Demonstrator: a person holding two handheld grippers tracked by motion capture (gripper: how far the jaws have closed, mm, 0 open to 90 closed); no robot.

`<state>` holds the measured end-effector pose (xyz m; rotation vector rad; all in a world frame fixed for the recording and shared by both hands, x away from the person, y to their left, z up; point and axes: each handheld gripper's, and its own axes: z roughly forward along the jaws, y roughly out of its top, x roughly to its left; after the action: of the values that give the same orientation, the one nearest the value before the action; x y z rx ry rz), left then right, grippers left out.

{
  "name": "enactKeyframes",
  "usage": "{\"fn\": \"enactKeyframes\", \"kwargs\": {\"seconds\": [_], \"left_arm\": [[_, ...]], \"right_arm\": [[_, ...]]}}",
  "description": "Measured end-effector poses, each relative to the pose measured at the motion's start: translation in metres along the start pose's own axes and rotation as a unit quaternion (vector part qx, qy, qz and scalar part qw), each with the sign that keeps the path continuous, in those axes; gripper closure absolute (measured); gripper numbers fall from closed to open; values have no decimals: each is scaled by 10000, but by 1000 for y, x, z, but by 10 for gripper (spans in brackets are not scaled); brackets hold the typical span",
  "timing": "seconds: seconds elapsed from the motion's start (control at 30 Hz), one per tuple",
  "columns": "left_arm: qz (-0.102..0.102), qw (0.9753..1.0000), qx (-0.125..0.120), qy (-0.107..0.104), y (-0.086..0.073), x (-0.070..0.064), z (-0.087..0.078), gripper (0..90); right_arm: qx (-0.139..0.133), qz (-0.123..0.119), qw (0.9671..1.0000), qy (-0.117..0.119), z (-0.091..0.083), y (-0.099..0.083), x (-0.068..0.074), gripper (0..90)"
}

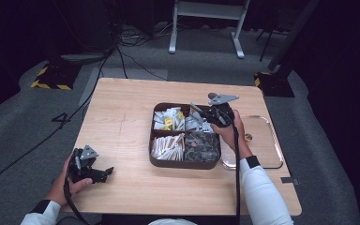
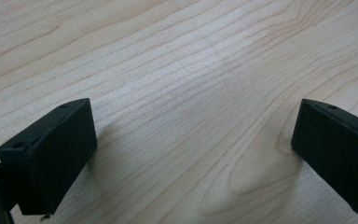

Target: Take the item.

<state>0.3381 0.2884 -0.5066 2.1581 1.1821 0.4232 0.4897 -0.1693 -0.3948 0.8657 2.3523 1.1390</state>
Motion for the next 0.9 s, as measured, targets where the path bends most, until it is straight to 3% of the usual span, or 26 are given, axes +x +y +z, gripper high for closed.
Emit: {"fn": "enactKeyframes", "kwargs": {"seconds": [0.9], "left_arm": [[1,10000,1,-1,0,0,0,3]], "right_arm": [[-442,-240,9978,438,-52,-15,15,900]]}}
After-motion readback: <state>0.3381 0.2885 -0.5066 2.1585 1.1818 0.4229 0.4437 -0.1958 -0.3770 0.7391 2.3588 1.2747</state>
